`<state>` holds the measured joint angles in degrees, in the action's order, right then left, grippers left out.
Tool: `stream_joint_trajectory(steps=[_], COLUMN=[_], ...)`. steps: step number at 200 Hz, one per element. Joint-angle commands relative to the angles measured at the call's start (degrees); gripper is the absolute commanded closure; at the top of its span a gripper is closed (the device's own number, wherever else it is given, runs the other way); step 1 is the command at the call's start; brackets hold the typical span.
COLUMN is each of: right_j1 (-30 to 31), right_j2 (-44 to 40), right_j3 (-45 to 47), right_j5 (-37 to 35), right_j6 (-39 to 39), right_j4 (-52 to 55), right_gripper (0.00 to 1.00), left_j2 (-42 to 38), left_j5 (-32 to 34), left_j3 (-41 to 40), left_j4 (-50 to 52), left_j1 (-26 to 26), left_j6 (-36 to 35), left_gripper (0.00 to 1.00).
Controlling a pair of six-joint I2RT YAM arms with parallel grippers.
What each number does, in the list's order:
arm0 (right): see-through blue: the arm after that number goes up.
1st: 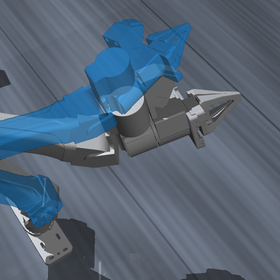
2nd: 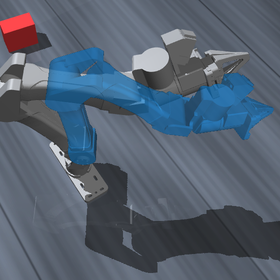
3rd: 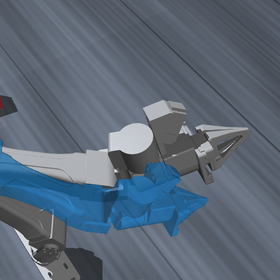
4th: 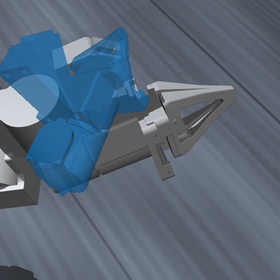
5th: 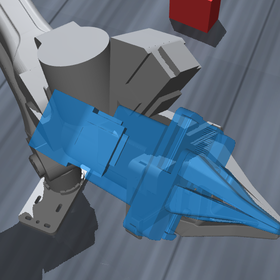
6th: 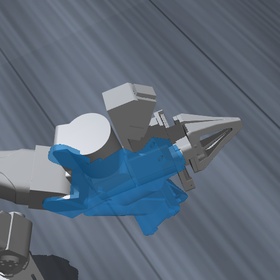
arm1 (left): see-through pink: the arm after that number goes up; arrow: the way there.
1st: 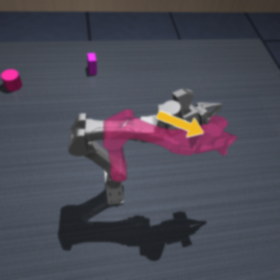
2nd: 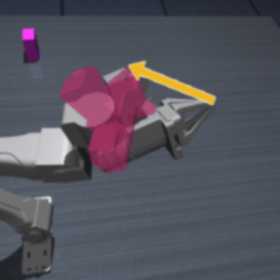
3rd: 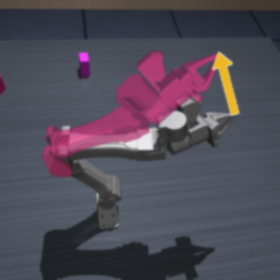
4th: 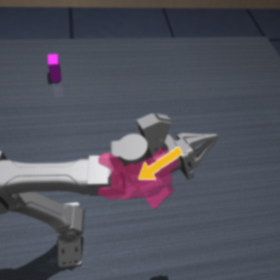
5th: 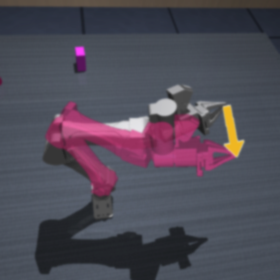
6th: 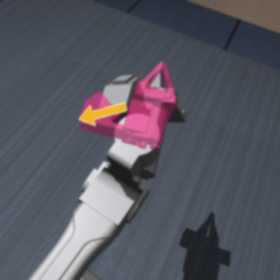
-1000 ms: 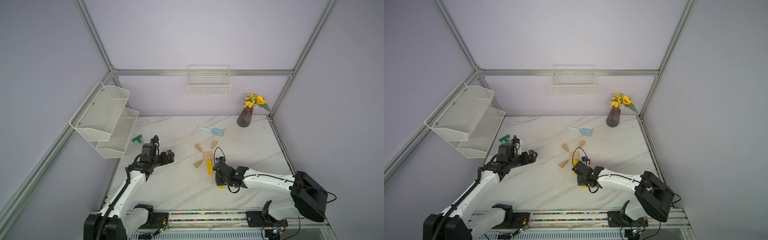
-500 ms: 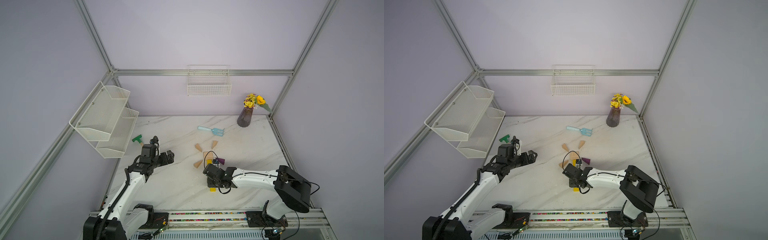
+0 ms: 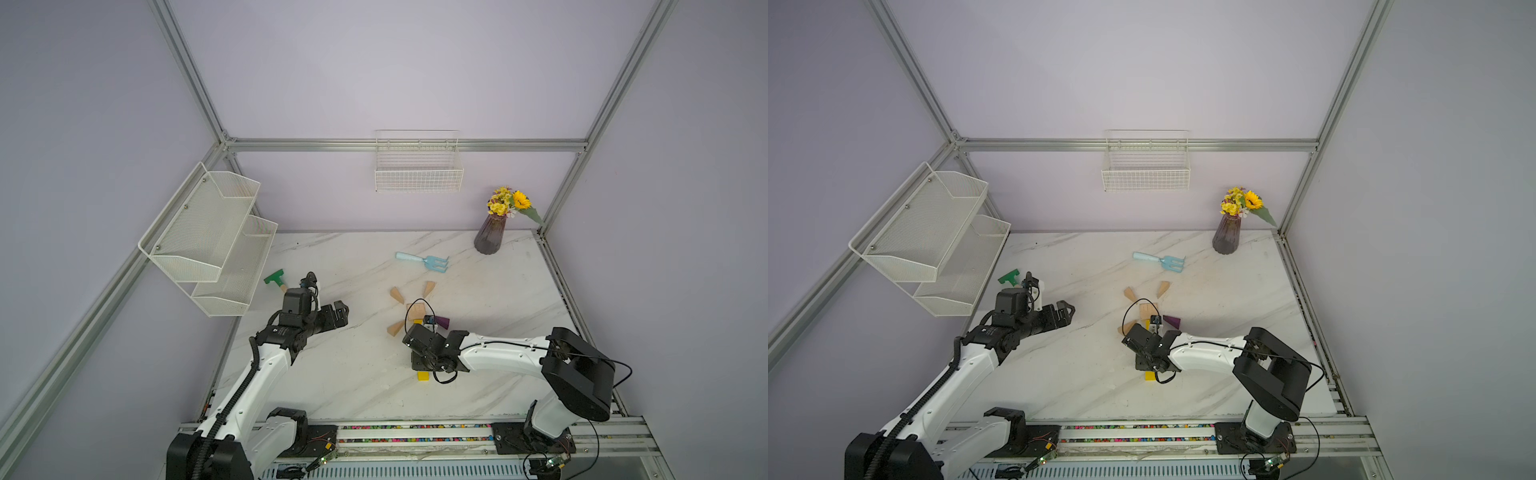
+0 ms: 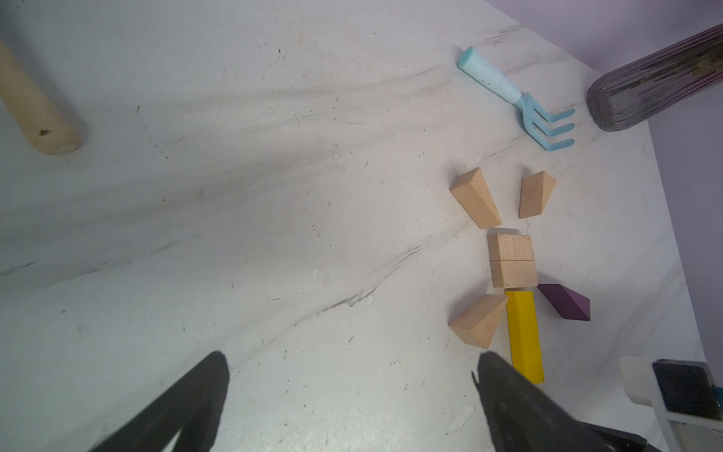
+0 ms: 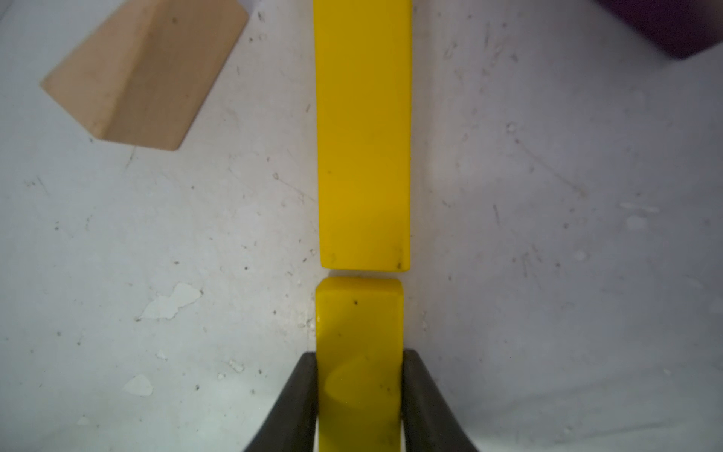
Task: Assemble a small pinwheel with building blocks
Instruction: Assemble the building block at the center of the board.
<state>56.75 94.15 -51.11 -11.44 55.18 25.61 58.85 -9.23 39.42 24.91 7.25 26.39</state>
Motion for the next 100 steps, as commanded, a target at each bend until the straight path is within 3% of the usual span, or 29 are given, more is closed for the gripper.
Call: stream_joint_trajectory(steps=[1, 100], right_j1=[-1.18, -1.64], right_j2=[0.60, 1.87], right_j3=[-0.39, -1.41], right_j5=[-0.94, -0.14], right_j6=[-0.07, -1.73], right_j4=[0.77, 0.26], right_gripper=[0.68, 0.68], left_j2=[-0.49, -1.11], left_j5=[-0.71, -0.75], left_j3=[-0.04, -0.80], left_j4=[-1.53, -1.53], left_j1=[-0.23, -0.26], left_j6=[0.44, 0.50], left_gripper=[0.00, 0.00])
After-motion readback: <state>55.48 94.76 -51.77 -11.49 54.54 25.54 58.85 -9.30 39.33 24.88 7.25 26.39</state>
